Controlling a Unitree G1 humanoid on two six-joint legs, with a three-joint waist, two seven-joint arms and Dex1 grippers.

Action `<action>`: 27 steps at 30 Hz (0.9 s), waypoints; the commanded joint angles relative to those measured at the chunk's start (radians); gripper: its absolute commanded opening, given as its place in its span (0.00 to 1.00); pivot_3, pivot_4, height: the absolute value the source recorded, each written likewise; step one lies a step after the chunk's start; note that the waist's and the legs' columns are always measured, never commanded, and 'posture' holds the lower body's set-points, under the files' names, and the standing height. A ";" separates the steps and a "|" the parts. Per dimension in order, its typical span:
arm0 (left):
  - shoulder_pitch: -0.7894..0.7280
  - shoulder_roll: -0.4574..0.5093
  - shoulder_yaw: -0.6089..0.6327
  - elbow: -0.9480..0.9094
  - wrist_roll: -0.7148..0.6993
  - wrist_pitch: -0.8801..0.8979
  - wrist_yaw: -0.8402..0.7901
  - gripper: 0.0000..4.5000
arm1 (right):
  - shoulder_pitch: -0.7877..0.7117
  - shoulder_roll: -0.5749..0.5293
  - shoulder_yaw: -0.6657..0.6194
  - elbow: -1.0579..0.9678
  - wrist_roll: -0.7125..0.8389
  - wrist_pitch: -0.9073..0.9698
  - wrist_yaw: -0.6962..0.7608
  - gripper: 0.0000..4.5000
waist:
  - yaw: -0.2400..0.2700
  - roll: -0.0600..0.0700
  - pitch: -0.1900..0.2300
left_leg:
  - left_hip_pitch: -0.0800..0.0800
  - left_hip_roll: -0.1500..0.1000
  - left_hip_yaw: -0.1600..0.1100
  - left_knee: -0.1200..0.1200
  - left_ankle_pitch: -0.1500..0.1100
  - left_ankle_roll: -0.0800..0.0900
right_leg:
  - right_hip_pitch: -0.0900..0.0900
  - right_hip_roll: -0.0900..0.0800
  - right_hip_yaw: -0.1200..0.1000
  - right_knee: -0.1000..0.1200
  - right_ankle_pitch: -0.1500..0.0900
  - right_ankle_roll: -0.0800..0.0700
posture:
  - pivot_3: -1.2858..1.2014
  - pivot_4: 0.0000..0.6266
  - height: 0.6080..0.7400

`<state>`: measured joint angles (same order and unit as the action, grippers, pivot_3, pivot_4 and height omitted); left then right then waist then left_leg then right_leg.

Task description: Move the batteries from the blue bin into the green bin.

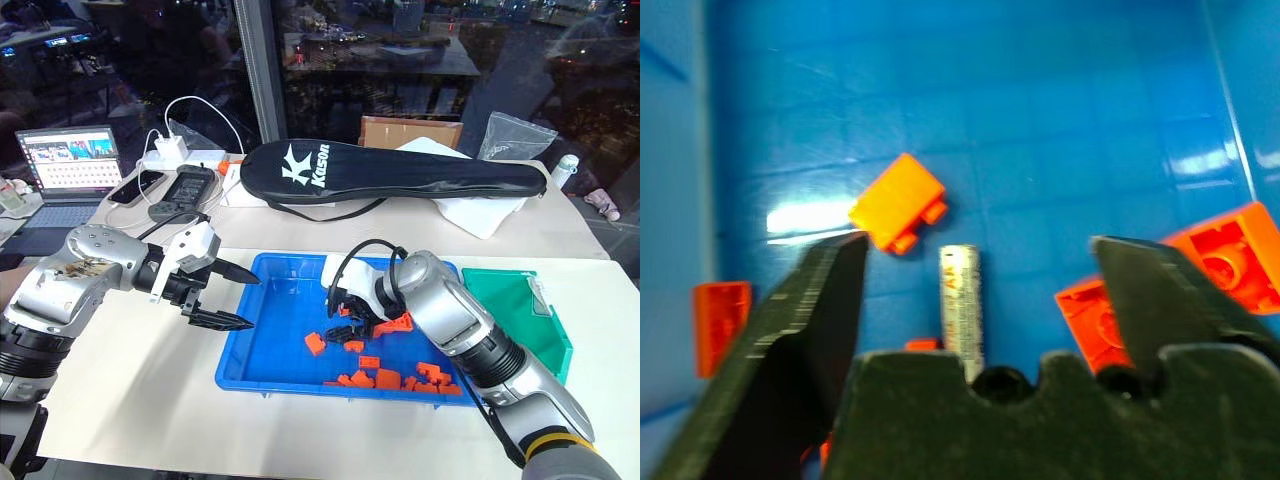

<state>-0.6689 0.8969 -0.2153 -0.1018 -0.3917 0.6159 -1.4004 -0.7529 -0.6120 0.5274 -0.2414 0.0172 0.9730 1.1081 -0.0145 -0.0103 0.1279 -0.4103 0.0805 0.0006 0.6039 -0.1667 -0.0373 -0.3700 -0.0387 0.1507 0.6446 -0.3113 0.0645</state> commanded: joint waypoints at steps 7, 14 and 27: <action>-0.013 0.015 0.018 -0.020 0.004 -0.008 -0.010 1.00 | 0.050 0.000 0.050 -0.018 0.004 -0.021 -0.058 0.62 | 0.000 0.000 0.000 | 0.000 0.000 0.000 0.000 0.000 0.000 | 0.000 0.000 0.000 0.000 0.000 0.000 | 0.52 0.24 0.81; -0.008 0.010 0.004 -0.031 0.011 -0.019 -0.019 1.00 | 0.064 0.008 0.071 0.013 0.004 -0.029 -0.081 0.48 | -0.001 0.000 0.000 | 0.000 0.000 0.000 0.000 0.000 0.000 | 0.000 0.000 0.000 -0.001 0.000 0.000 | 0.52 0.24 0.81; -0.034 -0.018 0.007 -0.019 -0.004 -0.001 -0.036 1.00 | 0.006 -0.026 -0.105 -0.109 0.083 0.011 -0.087 0.05 | -0.001 -0.001 0.000 | -0.001 0.000 0.000 -0.001 0.000 0.000 | -0.001 0.000 0.000 -0.001 0.000 0.001 | 0.52 0.24 0.81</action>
<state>-0.6724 0.8803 -0.2176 -0.1134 -0.3816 0.6148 -1.4268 -0.7005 -0.6203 0.5120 -0.2771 0.0646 0.9474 1.0221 -0.0150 -0.0110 0.1278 -0.4114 0.0805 0.0005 0.6029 -0.1667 -0.0373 -0.3710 -0.0388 0.1507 0.6435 -0.3117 0.0652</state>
